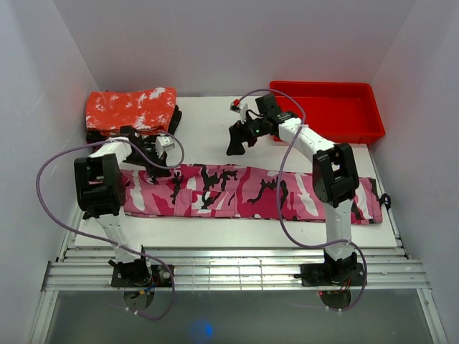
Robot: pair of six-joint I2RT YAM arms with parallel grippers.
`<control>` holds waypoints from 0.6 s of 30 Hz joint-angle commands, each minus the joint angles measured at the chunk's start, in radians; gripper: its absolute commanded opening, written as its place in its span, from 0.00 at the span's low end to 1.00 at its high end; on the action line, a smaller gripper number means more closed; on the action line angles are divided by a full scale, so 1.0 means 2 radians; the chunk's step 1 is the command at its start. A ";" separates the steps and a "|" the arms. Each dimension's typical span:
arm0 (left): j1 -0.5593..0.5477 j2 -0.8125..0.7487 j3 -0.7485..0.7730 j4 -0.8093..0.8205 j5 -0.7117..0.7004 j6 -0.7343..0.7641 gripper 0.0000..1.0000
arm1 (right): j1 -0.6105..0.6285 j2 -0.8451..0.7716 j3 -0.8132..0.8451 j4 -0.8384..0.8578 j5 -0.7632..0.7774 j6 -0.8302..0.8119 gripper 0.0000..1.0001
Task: Fold and stack the trousers
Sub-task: Fold the trousers
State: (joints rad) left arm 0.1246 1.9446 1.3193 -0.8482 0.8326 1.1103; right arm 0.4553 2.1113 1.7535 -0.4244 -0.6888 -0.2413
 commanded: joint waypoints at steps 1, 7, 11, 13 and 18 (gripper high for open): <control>-0.006 -0.085 -0.036 0.005 0.026 0.057 0.02 | 0.003 0.014 0.038 0.012 -0.022 0.012 1.00; -0.012 -0.200 -0.178 0.087 0.005 0.089 0.00 | 0.015 0.023 0.030 0.044 -0.037 0.039 0.72; -0.023 -0.268 -0.268 0.149 -0.033 0.128 0.00 | 0.035 0.021 0.008 0.074 -0.045 0.069 0.61; -0.025 -0.293 -0.311 0.162 -0.043 0.159 0.00 | 0.044 0.019 -0.009 0.086 -0.043 0.078 0.58; -0.035 -0.298 -0.345 0.178 -0.061 0.163 0.00 | 0.085 0.017 -0.048 0.091 -0.030 0.093 0.44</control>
State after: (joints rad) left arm 0.0647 1.3663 0.6548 -0.5301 0.7338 1.3903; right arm 0.5743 2.1529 1.6970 -0.2779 -0.7425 -0.0929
